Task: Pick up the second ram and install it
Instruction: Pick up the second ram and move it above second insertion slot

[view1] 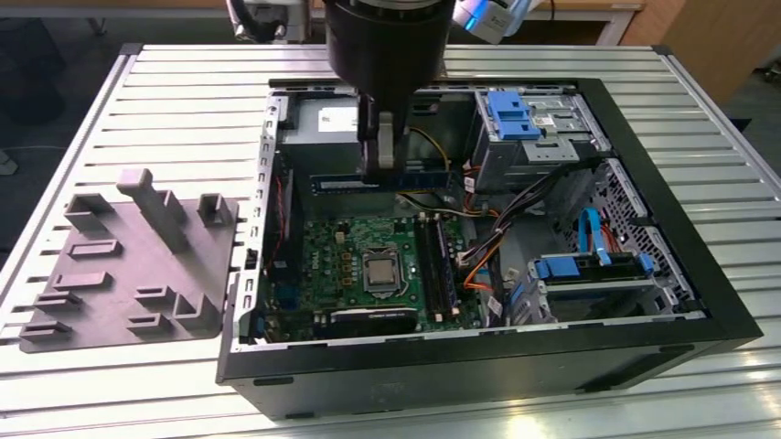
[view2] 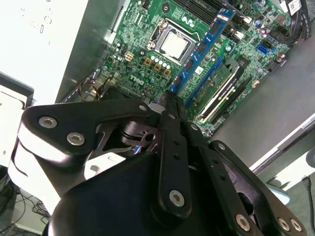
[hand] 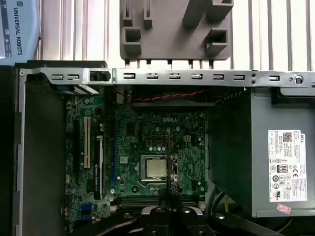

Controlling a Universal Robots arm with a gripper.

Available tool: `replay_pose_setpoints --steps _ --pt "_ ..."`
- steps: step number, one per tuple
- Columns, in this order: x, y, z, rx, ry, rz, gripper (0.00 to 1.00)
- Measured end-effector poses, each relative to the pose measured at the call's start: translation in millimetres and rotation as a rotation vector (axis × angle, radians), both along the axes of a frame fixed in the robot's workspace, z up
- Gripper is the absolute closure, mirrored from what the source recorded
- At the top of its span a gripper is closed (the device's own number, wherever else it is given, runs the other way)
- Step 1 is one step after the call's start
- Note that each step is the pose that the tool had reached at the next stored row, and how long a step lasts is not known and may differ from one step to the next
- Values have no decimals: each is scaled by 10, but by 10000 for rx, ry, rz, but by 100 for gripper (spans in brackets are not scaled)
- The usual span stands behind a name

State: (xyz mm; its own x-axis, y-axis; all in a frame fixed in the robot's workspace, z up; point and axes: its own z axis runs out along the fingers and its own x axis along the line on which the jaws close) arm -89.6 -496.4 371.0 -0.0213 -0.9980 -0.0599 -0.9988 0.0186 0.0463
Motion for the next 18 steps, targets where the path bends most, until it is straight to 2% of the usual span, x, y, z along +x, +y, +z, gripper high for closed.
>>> replay_pose_setpoints --steps 8,18 --pt "57 13 -85 0 31 0 88" --pt "86 17 -206 0 47 0 88"
